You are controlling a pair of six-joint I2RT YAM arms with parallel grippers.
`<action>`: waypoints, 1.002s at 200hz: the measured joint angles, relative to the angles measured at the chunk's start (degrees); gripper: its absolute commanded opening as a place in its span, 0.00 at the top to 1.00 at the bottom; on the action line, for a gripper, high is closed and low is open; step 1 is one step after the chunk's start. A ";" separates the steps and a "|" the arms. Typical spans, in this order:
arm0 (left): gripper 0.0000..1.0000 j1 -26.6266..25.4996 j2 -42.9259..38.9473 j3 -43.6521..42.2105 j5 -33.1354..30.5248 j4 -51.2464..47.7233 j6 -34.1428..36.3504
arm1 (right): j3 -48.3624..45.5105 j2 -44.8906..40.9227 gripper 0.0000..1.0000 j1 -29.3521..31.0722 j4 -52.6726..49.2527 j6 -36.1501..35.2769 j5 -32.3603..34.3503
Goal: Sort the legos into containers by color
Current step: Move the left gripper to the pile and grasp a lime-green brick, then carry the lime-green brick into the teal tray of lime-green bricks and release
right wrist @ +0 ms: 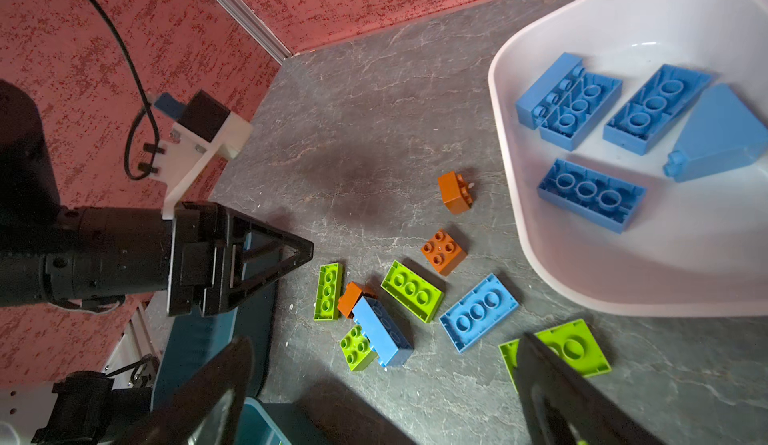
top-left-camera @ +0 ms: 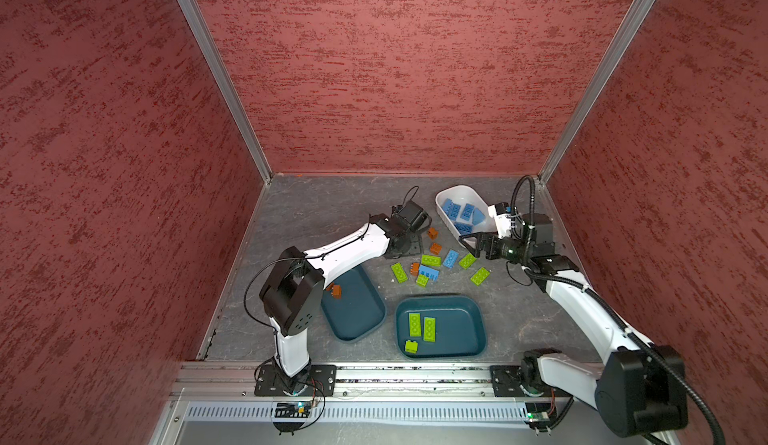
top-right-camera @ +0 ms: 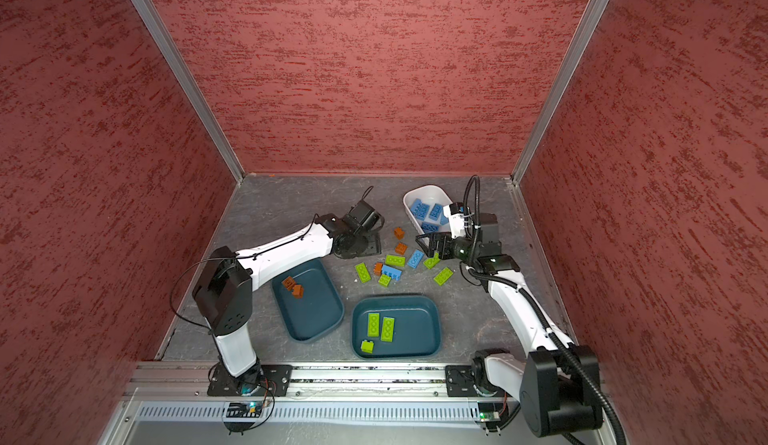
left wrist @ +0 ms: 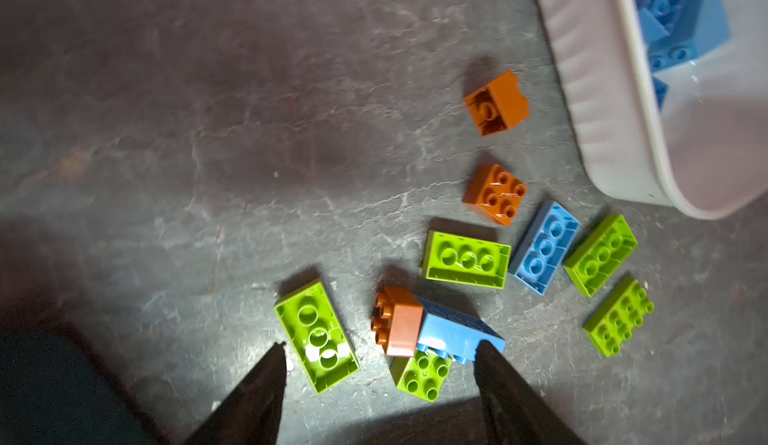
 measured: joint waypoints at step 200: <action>0.46 -0.98 9.35 -5.07 -0.90 0.24 -15.74 | 0.00 1.07 0.01 0.52 -0.39 -0.57 -0.50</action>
